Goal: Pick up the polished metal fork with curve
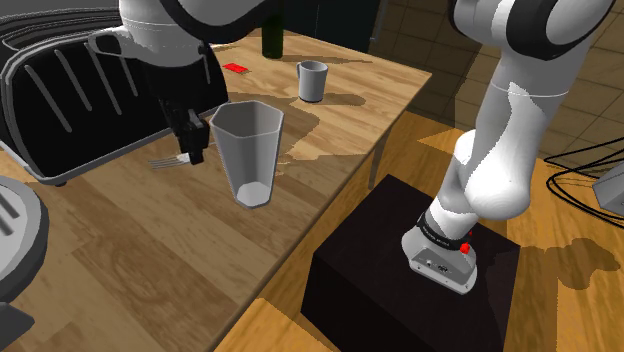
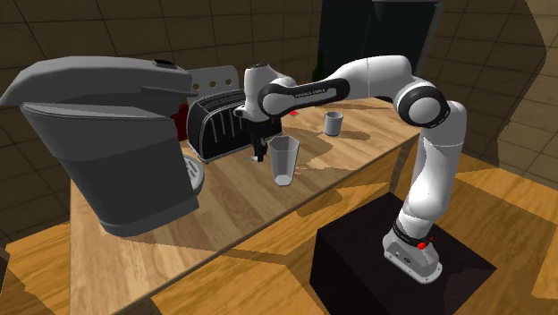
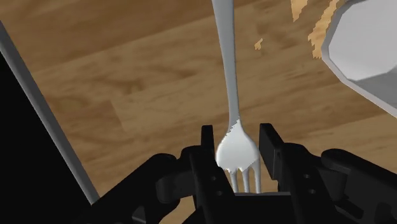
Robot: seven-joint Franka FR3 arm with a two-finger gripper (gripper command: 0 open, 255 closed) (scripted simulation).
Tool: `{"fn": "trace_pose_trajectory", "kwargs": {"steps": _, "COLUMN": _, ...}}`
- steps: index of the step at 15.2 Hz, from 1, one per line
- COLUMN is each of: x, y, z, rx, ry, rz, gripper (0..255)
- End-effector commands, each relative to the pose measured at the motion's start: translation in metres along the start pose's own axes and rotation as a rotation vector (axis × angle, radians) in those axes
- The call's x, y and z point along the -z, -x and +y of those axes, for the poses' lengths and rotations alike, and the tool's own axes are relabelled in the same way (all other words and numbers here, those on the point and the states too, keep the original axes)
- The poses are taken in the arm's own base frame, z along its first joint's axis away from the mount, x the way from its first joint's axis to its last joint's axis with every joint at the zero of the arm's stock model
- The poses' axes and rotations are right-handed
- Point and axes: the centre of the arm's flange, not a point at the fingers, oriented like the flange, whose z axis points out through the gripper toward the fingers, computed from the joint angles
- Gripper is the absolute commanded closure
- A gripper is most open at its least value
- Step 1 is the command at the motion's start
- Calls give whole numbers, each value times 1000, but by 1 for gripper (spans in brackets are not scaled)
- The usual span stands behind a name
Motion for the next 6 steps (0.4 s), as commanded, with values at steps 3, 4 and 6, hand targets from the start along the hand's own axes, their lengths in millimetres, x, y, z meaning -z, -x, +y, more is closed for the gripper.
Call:
{"fn": "trace_pose_trajectory", "kwargs": {"steps": 3, "x": 21, "y": 0, "z": -1, "rx": 0, "ry": 0, "rz": 0, "gripper": 255}}
{"fn": "trace_pose_trajectory", "kwargs": {"steps": 4, "x": 26, "y": 0, "z": -1, "rx": 0, "ry": 0, "rz": 0, "gripper": 255}}
{"fn": "trace_pose_trajectory", "kwargs": {"steps": 6, "x": 27, "y": 0, "z": -1, "rx": 0, "ry": 0, "rz": 0, "gripper": 255}}
